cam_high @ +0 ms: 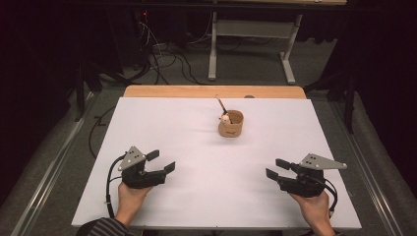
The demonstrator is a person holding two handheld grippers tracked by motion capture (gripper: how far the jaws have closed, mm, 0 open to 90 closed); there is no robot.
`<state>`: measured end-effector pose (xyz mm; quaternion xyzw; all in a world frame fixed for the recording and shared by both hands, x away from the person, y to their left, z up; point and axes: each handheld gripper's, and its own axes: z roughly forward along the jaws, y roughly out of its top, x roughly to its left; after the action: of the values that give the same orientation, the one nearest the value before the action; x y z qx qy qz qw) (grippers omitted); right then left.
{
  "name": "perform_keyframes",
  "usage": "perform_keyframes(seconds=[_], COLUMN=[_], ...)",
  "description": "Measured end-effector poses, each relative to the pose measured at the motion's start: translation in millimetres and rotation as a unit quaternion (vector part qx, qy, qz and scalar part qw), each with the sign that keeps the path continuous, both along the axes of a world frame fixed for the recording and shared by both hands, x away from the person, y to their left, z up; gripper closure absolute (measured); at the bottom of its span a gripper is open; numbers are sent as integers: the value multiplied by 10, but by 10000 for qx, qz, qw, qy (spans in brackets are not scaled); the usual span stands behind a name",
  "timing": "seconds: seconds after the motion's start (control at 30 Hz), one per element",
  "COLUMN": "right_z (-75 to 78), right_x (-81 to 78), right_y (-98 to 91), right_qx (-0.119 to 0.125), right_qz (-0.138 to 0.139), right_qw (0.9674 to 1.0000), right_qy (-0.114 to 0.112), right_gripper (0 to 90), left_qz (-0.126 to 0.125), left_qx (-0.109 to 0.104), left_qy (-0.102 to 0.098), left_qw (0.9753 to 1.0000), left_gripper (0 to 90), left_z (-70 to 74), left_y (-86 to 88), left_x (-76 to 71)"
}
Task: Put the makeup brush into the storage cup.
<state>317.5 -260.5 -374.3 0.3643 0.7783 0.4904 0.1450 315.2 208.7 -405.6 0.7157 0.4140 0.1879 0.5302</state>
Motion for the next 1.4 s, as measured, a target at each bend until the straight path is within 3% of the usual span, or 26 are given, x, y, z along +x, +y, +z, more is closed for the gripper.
perform_keyframes(seconds=[0.4,0.63,0.97,1.4], right_z=[-160,-221,-305,-385], right_x=[117,162,216,249], right_y=[-23,-48,-42,-62], right_qx=[87,25,-254,-261], right_qz=[-127,-246,-354,-470], right_qw=[9998,9995,9990,9981], right_qy=[127,180,99,309], right_gripper=[458,459,459,460], left_qz=[-2,2,-8,-29], left_qx=[-5,2,23,27], left_qy=[30,38,46,27], left_qw=[10000,10000,10000,10000], left_gripper=[238,238,238,239], left_z=[-5,-7,-12,-4], left_y=[1,-2,-9,-4], left_x=[5,6,14,2])
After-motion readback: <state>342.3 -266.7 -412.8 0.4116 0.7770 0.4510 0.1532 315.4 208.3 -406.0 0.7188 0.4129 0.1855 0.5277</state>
